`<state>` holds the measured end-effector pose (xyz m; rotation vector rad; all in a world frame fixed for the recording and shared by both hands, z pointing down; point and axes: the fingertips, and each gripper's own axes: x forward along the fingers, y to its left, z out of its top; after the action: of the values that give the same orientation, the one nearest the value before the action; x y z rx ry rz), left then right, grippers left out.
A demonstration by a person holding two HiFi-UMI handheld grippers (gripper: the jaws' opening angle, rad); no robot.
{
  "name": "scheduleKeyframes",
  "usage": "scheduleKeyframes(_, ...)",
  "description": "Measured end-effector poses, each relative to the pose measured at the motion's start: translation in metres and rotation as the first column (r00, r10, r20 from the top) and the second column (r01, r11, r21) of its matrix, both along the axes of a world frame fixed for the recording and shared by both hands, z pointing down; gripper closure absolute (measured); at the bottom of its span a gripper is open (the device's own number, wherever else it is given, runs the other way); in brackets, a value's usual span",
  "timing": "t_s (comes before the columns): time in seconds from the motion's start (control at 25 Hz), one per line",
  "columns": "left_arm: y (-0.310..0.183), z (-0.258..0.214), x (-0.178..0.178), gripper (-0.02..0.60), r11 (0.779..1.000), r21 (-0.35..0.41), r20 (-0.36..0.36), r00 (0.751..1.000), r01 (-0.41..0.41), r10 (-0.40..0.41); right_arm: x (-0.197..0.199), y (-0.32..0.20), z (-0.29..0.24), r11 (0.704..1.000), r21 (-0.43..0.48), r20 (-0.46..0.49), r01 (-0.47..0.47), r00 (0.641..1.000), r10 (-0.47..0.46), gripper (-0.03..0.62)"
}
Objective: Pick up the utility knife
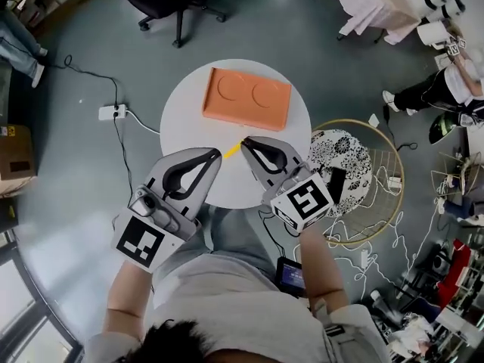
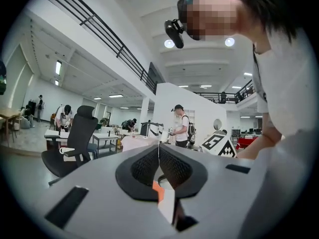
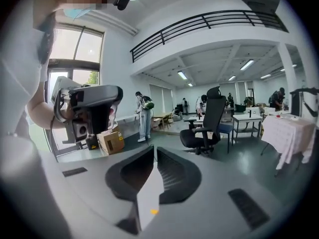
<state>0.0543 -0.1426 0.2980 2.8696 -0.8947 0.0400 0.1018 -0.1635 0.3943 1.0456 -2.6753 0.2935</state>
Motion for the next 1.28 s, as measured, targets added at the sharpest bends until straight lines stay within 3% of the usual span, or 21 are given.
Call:
scheduleKeyframes(0.28, -0.009, 0.012, -0.004, 0.571, 0.999, -0.026, 0.018, 0.999, 0.044, -0.043, -0.009, 0.001, 0.049, 0.989, -0.054, -0.127, 0.136, 0.982, -0.142, 0.559)
scheduleKeyframes(0.48, -0.018, 0.02, -0.006, 0.571, 0.997, -0.047, 0.029, 0.998, 0.06, -0.058, -0.011, 0.005, 0.089, 0.964, -0.113, -0.227, 0.239, 0.939, -0.259, 0.542)
scheduleKeyframes(0.72, -0.024, 0.031, -0.009, 0.571, 0.994, -0.062, 0.04, 0.996, 0.087, -0.085, -0.007, 0.01, 0.136, 0.914, -0.17, -0.378, 0.37, 0.832, -0.407, 0.525)
scheduleKeyframes(1.0, -0.028, 0.043, -0.015, 0.571, 0.989, -0.078, 0.051, 0.991, 0.124, -0.12, -0.007, 0.014, 0.175, 0.861, -0.227, -0.457, 0.455, 0.731, -0.507, 0.51)
scheduleKeyframes(1.28, -0.03, 0.044, -0.02, 0.571, 0.985, -0.083, 0.057, 0.987, 0.154, -0.149, -0.004, 0.008, 0.2, 0.797, -0.276, -0.546, 0.537, 0.595, -0.59, 0.5)
